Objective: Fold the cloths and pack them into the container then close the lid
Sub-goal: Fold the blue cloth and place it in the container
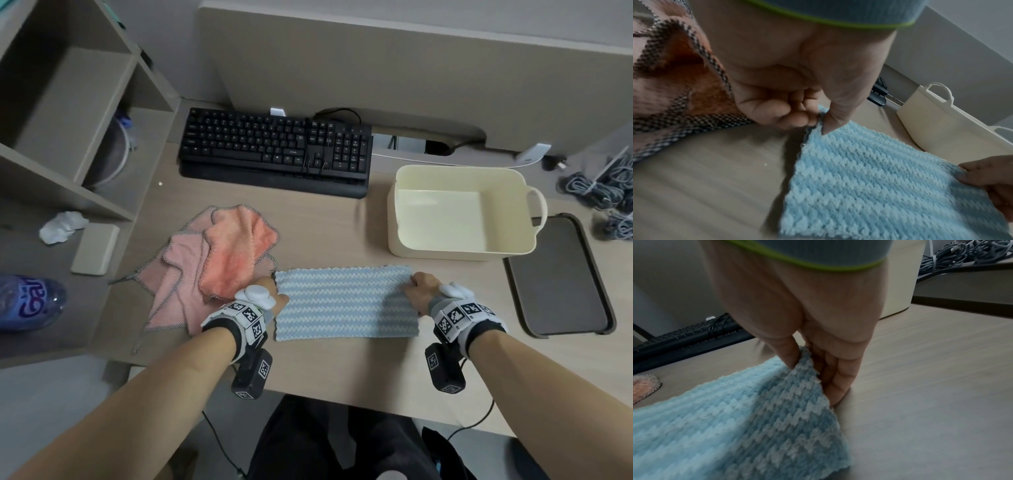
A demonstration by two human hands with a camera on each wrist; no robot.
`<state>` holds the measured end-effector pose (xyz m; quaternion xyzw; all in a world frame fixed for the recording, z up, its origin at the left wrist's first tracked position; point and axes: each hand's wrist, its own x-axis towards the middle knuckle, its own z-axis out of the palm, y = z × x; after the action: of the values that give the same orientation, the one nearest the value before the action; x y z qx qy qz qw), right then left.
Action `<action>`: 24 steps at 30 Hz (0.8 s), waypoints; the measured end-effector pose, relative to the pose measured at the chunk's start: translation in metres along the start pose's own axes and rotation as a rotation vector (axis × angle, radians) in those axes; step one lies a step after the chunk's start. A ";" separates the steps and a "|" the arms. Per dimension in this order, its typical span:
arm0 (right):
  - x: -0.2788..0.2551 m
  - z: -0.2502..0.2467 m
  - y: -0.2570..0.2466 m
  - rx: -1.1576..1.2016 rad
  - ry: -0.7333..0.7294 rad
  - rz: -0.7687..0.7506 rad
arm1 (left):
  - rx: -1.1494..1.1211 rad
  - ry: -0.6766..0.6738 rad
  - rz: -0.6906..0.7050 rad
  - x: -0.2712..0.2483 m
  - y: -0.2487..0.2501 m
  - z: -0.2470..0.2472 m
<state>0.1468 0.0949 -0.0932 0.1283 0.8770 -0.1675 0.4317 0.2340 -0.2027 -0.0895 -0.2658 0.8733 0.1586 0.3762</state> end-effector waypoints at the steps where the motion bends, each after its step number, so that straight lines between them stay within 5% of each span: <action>1: 0.001 0.000 0.001 0.017 -0.006 -0.002 | -0.020 -0.003 0.004 0.001 -0.002 0.001; 17: -0.006 -0.009 0.011 -0.047 0.035 -0.033 | -0.103 0.105 0.054 -0.011 0.004 -0.003; 24: -0.014 -0.005 0.011 -0.123 0.034 -0.026 | 0.062 -0.008 0.443 -0.035 0.028 0.016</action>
<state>0.1554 0.1059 -0.0810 0.0928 0.8944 -0.1169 0.4217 0.2464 -0.1603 -0.0723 -0.0550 0.9133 0.2114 0.3437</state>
